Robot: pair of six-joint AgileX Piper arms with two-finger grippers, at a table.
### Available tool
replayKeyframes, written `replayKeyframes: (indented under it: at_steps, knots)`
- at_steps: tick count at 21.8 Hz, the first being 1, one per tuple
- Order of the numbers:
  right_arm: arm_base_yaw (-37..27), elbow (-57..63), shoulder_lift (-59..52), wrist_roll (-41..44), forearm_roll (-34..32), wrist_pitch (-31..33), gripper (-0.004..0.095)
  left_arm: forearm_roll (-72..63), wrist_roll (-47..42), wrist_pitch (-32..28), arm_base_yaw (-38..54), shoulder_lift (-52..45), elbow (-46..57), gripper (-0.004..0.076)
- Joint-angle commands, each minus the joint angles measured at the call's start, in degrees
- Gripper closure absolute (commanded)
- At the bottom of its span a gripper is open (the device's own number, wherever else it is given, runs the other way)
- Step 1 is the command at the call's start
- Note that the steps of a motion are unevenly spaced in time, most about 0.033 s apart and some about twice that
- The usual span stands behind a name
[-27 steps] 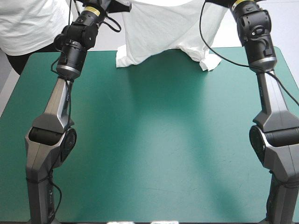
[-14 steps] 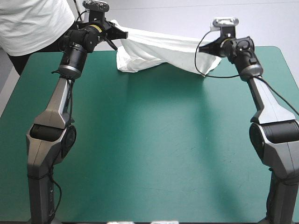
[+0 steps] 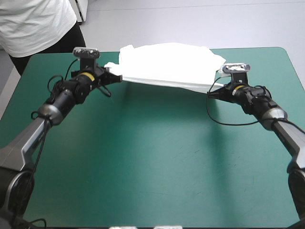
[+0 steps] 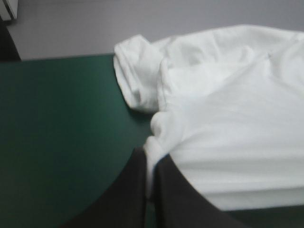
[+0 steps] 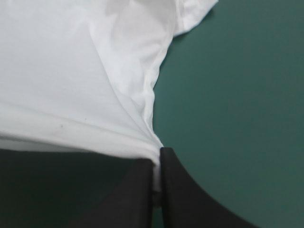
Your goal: Fold the cloth
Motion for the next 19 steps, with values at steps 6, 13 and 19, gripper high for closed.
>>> replayKeyframes:
  at_steps: [6, 13, 19]
  knots:
    - [-0.06, 20.51, -18.96, 0.42, 4.22, -4.62, 0.0924, -0.5, -2.81, -6.93, -5.37, -18.7, 24.64, 0.0734]
    - [4.67, 35.15, -37.43, 1.93, 6.36, 5.68, 0.0923, -0.28, -10.55, 4.3, -9.65, -36.82, 41.17, 0.0734]
    - [8.15, 38.11, -46.92, 6.48, 6.61, 18.51, 0.0923, -0.16, -11.76, 23.01, -9.65, -56.62, 47.19, 0.0734]
